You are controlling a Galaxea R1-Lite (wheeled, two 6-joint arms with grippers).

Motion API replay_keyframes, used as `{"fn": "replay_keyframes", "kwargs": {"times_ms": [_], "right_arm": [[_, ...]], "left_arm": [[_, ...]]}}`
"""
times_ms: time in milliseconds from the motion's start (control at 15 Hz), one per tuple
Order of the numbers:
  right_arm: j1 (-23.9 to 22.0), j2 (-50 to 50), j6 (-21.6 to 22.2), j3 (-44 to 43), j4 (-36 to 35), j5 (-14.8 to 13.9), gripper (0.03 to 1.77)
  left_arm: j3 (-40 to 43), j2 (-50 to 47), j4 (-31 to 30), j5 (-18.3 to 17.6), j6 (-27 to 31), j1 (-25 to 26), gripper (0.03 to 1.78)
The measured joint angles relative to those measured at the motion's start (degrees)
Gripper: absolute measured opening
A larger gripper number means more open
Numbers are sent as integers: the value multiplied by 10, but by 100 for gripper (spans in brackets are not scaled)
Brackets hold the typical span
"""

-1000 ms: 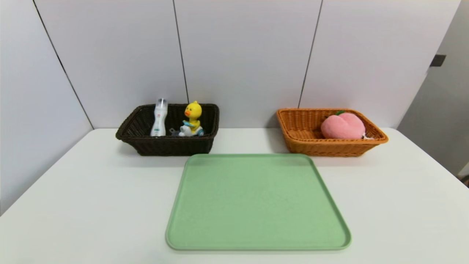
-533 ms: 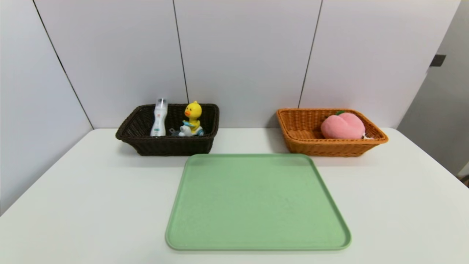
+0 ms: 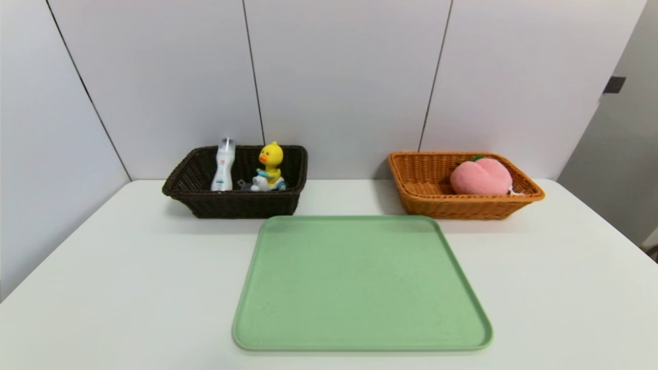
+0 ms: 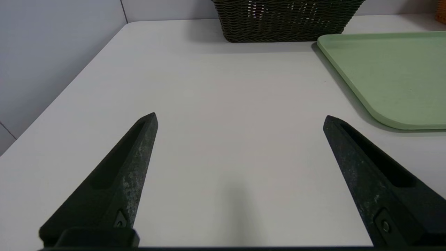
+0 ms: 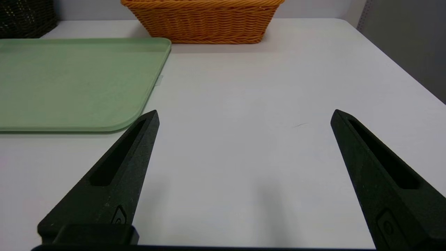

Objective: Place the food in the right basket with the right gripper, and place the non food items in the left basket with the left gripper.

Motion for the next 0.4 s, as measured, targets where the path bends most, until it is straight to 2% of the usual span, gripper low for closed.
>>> {"fn": "replay_keyframes", "kwargs": {"times_ms": [400], "right_arm": [[0,0,0,0,0,0,170]], "left_arm": [[0,0,0,0,0,0,169]]}}
